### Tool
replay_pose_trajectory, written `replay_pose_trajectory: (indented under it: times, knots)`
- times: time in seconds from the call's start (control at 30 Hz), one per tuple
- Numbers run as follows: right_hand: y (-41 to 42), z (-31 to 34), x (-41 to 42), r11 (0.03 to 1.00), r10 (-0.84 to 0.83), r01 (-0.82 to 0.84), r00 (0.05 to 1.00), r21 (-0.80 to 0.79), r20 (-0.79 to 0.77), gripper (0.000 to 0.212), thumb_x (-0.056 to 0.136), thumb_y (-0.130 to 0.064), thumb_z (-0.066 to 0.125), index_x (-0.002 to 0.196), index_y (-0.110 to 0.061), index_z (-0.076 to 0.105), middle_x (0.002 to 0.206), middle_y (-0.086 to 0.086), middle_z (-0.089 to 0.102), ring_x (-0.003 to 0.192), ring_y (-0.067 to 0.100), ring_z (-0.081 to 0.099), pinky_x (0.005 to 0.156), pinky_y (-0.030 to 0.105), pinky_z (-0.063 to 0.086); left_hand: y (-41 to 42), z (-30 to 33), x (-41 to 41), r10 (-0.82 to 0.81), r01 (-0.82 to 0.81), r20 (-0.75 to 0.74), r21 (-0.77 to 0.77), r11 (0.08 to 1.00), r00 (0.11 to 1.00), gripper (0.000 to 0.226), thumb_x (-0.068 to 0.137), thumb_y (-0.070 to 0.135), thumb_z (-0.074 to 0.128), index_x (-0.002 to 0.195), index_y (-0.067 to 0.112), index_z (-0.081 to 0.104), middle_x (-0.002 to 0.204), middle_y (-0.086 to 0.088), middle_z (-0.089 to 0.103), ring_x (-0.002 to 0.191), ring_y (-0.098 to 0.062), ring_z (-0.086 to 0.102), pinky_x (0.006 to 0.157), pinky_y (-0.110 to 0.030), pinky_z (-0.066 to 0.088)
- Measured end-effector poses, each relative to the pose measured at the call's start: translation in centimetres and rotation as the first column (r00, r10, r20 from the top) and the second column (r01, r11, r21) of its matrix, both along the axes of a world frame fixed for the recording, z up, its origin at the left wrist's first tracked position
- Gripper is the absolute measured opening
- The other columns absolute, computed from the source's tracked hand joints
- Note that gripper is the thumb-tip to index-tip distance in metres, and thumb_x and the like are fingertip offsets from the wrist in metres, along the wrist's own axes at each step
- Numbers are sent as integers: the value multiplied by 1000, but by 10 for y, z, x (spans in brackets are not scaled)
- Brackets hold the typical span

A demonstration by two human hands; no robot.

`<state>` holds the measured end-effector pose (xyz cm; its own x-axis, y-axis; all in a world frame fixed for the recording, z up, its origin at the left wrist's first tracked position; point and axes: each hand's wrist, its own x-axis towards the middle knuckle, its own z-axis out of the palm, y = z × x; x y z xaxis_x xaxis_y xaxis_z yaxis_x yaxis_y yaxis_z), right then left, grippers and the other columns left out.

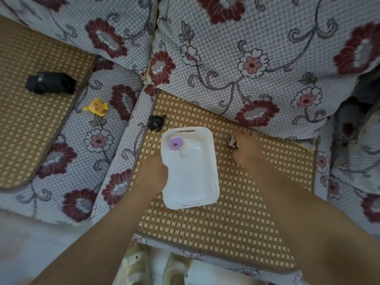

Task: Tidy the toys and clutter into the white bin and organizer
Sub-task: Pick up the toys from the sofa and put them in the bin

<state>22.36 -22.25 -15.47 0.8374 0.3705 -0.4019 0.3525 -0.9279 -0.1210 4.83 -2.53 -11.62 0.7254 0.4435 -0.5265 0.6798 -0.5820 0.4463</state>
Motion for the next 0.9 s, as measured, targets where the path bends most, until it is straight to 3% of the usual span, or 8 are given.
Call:
replay_pose_trajectory:
  times: [0.13, 0.2, 0.33, 0.4, 0.5, 0.6, 0.8, 0.9]
  knots:
    - [17, 41, -6, 888, -156, 141, 988, 437, -3, 39, 77, -21, 72, 107, -16, 47, 96, -5, 59, 84, 16, 58, 68, 31, 46, 1, 3, -6, 31, -31, -8, -7, 1000, 999, 20, 90, 3, 41, 108, 0, 50, 86, -15, 57, 73, -25, 47, 63, -30, 35]
    - [37, 73, -17, 844, -38, 56, 998, 534, -45, 37, 75, -27, 73, 100, -24, 45, 92, -9, 58, 78, 12, 56, 61, 31, 44, 1, 6, -7, 46, -46, -28, -11, 999, 999, 20, 90, 3, 40, 107, 0, 51, 94, -19, 62, 74, -28, 50, 63, -30, 36]
    - [72, 92, -39, 819, 466, -491, 871, 297, 156, 36, 76, -28, 71, 107, -17, 55, 103, 2, 61, 95, 23, 55, 79, 36, 41, 4, 22, -8, 87, -88, -32, -27, 996, 996, 21, 91, 3, 39, 108, 4, 50, 98, -16, 62, 82, -31, 56, 65, -31, 38]
    - [80, 77, -44, 777, 596, -622, 776, 97, 206, 38, 73, -25, 72, 106, -12, 59, 101, 7, 64, 99, 30, 56, 84, 38, 35, 8, 26, -10, 109, -110, -28, -36, 993, 994, 17, 90, 3, 39, 104, 4, 49, 98, -19, 63, 79, -32, 55, 64, -32, 40]
    - [94, 64, -50, 768, 622, -640, 745, -4, 243, 39, 62, -22, 78, 97, -13, 63, 89, 6, 68, 91, 30, 60, 82, 36, 29, 21, 28, -19, 151, -152, -15, -51, 987, 988, 24, 89, 3, 38, 111, 3, 50, 95, -21, 63, 82, -37, 60, 64, -35, 44]
    - [112, 64, -55, 747, 645, -665, 731, 21, 223, 37, 72, -25, 71, 106, -13, 61, 103, 6, 66, 103, 29, 56, 89, 39, 36, 33, 30, -30, 195, -195, -11, -41, 980, 981, 19, 90, 3, 38, 105, 1, 49, 95, -22, 62, 87, -41, 59, 67, -37, 42]
    - [164, 76, -60, 726, 492, -552, 833, 410, 251, 17, 89, -18, 54, 99, -7, 63, 96, 9, 64, 91, 28, 56, 79, 40, 44, 78, 26, -63, 290, -291, -33, -67, 954, 957, 15, 90, 2, 38, 99, 3, 50, 89, -21, 60, 69, -34, 53, 59, -35, 40]
    - [190, 70, -51, 795, 411, -446, 895, 411, 175, 23, 88, -3, 50, 107, -9, 61, 103, 10, 62, 95, 28, 55, 79, 42, 48, 104, 29, -74, 318, -319, -35, -38, 947, 947, 15, 92, 5, 38, 101, 4, 50, 77, -9, 52, 67, -27, 49, 58, -32, 36]
